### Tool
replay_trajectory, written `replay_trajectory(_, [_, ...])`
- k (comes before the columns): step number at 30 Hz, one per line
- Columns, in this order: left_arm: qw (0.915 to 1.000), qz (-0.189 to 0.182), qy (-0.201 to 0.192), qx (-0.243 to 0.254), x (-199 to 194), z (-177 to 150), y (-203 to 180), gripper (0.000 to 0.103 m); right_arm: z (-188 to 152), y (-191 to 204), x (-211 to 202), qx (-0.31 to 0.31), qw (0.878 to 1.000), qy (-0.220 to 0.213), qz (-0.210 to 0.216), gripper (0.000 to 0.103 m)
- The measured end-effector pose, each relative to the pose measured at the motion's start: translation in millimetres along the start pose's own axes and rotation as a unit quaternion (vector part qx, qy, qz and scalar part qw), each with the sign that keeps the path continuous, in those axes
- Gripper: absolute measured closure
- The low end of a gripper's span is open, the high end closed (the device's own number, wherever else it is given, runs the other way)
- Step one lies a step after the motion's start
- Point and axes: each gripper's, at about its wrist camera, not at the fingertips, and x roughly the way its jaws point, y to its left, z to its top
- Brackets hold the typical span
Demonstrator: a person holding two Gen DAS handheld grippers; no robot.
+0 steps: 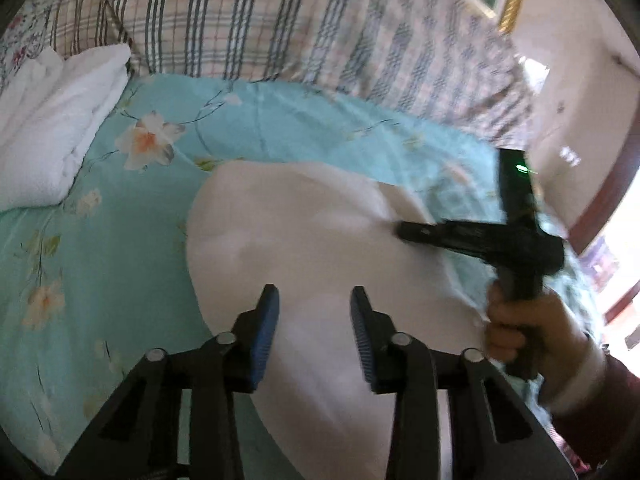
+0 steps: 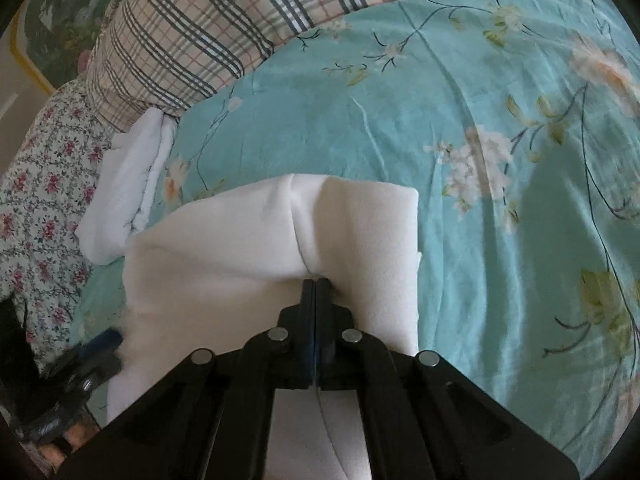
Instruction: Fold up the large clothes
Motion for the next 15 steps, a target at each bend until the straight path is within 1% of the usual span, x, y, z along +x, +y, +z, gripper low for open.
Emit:
replay_trajectory(2, [0.9996,-0.027,-0.009,0.003,-22.8,-17.4,-9.2,0.069,-4.4,10.5,-18.8,-0.014,1.0,-0.005,0.002,0.097])
replay_trajectory(4, [0.9988,-0.048,-0.005,0.001,-31.9,-32.8,-16.5,0.069,-17.7,24.5,-42.2,-0.035,0.999,-0.005,0.041,0.097])
replay_trajectory(5, [0.9985,-0.054,0.006,0.002,-30.9,-42.4,-20.3,0.069,-26.0,29.4,-49.3,-0.045,0.997,-0.003,0.055,0.097])
replay_trajectory(6, [0.9988,-0.046,0.016,0.005,-27.3,-50.4,-22.4,0.069,-37.5,35.3,-55.3,-0.06,0.996,0.005,0.064,0.096])
replay_trajectory(7, [0.9993,-0.029,0.021,0.01,-24.1,-59.1,-24.6,0.069,-50.4,39.3,-58.0,-0.075,0.995,0.016,0.066,0.096])
replay_trajectory(8, [0.9995,-0.015,0.025,0.011,-21.2,-67.8,-25.4,0.069,-60.8,39.4,-57.2,-0.085,0.994,0.029,0.061,0.096])
replay_trajectory(9, [0.9996,-0.01,0.026,0.01,-19.9,-71.9,-25.0,0.069,-73.1,36.1,-53.7,-0.092,0.994,0.045,0.044,0.096])
replay_trajectory(11, [0.9997,-0.011,0.022,0.007,-16.2,-79.2,-23.4,0.069,-95.1,19.0,-44.3,-0.097,0.993,0.063,-0.013,0.096])
replay_trajectory(12, [0.9996,-0.013,0.023,0.004,-13.1,-81.4,-23.2,0.069,-101.1,9.8,-42.4,-0.089,0.994,0.063,-0.019,0.103])
replay_trajectory(13, [0.9996,-0.009,0.024,0.006,-9.6,-83.4,-25.2,0.07,-106.2,-1.1,-44.0,-0.071,0.996,0.056,-0.003,0.103])
replay_trajectory(15, [0.9992,0.009,0.023,0.03,-4.3,-86.4,-33.8,0.07,-107.9,-7.1,-47.2,-0.061,0.997,0.048,0.0,0.103])
